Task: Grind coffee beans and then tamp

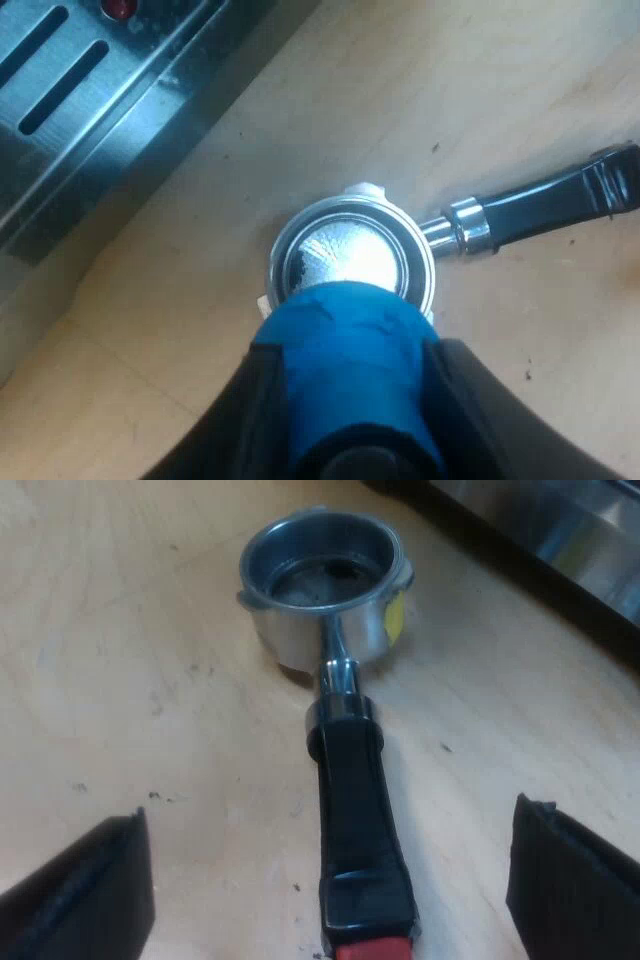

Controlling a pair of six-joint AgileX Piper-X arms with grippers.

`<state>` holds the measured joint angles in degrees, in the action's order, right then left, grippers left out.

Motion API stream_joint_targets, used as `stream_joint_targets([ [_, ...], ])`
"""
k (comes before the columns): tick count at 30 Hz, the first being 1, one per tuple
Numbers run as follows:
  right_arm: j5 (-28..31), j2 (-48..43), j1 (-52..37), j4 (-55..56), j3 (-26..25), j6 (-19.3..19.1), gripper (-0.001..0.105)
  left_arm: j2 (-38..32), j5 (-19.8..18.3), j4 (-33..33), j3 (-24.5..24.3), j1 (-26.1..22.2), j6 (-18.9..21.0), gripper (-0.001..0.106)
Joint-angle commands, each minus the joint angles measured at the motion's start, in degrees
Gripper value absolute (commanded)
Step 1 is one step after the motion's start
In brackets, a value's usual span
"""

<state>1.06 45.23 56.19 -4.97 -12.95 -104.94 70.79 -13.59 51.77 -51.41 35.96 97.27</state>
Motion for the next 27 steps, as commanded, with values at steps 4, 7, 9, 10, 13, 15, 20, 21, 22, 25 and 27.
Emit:
stream_joint_targets([
  [4,0.2,-0.3,0.2,-0.4,0.0,0.5,0.074,1.8,-3.1,-3.5,-0.4,0.3,0.6,0.000],
  [7,0.2,-0.3,0.2,-0.4,0.0,1.3,0.074,2.8,-3.2,-4.2,-0.4,0.3,0.6,0.000],
  [9,0.2,-0.3,0.2,-0.4,0.0,1.3,0.074,3.6,-3.4,-4.4,-0.4,0.3,0.6,0.000],
  [10,0.2,-0.3,0.2,-0.4,0.0,1.3,0.074,4.3,-4.0,-4.4,-0.4,0.3,0.6,0.000],
  [13,0.2,-0.3,0.2,-0.4,0.0,1.5,0.074,6.2,-4.7,-4.4,-0.4,0.3,0.6,0.000],
  [15,0.2,-0.3,0.2,-0.4,0.0,1.5,0.074,7.4,-4.7,-4.4,-0.4,0.3,0.6,0.000],
  [20,0.2,-0.3,0.2,-0.4,0.0,2.2,0.074,9.8,-4.7,-4.6,-0.4,0.3,0.6,0.000],
  [21,0.2,-0.3,0.2,-0.4,0.0,2.3,0.074,10.4,-4.7,-4.9,-0.4,0.3,0.6,0.000],
  [22,0.2,-0.3,0.2,-0.4,0.0,2.3,0.074,10.8,-4.7,-5.4,-0.4,0.3,0.6,0.000],
  [25,0.2,-0.3,0.2,-0.4,0.0,2.3,0.074,11.3,-4.7,-6.6,-0.4,0.3,0.6,0.000],
  [27,0.2,-0.3,0.2,-0.4,0.0,2.3,0.074,11.3,-4.7,-7.1,-0.4,0.3,0.6,0.000],
])
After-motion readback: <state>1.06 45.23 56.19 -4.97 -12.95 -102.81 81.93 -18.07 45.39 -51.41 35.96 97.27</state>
